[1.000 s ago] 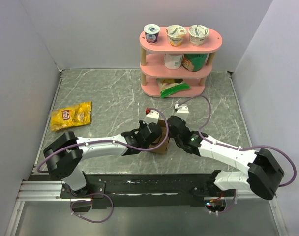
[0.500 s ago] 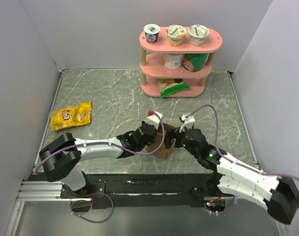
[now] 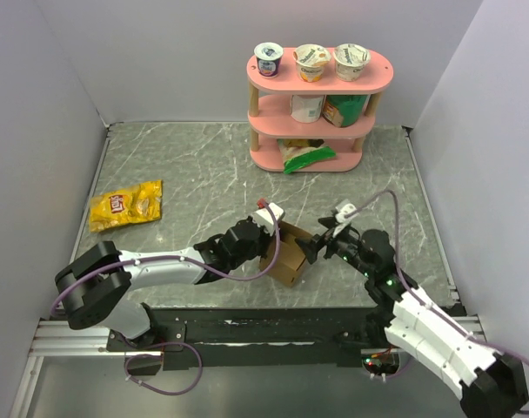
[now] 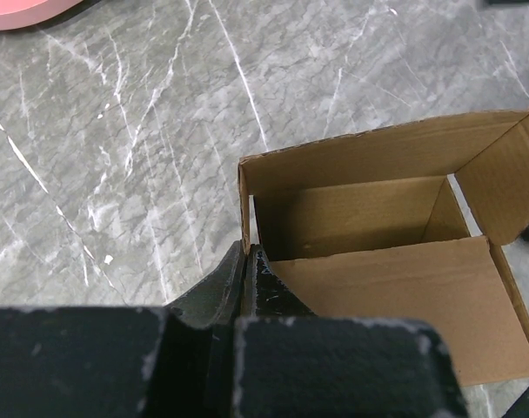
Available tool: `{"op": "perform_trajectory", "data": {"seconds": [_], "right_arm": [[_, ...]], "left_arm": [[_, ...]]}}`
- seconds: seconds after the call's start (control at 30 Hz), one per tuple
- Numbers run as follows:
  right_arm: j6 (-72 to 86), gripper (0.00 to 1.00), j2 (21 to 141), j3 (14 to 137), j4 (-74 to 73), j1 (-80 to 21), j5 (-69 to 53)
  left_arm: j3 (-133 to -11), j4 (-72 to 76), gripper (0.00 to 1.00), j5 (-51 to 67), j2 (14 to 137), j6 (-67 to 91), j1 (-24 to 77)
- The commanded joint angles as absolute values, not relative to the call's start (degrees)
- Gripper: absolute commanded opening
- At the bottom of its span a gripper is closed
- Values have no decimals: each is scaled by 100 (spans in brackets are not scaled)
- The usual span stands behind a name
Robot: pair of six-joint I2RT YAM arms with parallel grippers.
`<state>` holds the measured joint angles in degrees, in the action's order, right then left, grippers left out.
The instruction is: Fold the paper box
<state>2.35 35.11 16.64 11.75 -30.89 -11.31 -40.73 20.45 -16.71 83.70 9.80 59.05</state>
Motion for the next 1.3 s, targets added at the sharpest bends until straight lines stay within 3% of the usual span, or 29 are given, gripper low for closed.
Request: {"op": "perform_trajectory", "data": {"seconds": [0.0,0.17,0.47,0.93,1.07,1.13,1.17,1.2,1.23,1.27], "right_arm": [[-641,100,4409,2485,960,-3032,-2529],[-650,100,4703,2663,914,-3164,-2831],[-923,97,4482,2698,352,-3630,-783],[-1564,30,5669,3480,123,-4122,-300],[-1643,22,5722,3445,140,-4210,-79],[-1661,12,5730,3445,158,-4236,-27],[-1670,4,5765,3445,176,-4228,-9],[-1670,0,5792,3445,176,-4236,-9],[-1679,0,5809,3454,176,-4236,-9],[-1696,0,5836,3463,167,-4254,-9]], "left_arm": [[-4008,2039,1,-1441,8244,905,5897],[-4140,1890,1,-1591,8332,975,5889],[-3911,2153,1,-1573,8174,1037,5897],[-4017,2048,1,-1477,8174,1230,5897],[-4017,2048,15,-1424,8060,1327,5897],[-4025,2013,22,-1389,7981,1327,5889],[-4025,2004,36,-1380,7954,1336,5889],[-4017,2004,42,-1380,7928,1336,5880],[-4008,2004,48,-1345,7867,1327,5871],[-3999,2013,63,-1327,7840,1353,5854]]}}
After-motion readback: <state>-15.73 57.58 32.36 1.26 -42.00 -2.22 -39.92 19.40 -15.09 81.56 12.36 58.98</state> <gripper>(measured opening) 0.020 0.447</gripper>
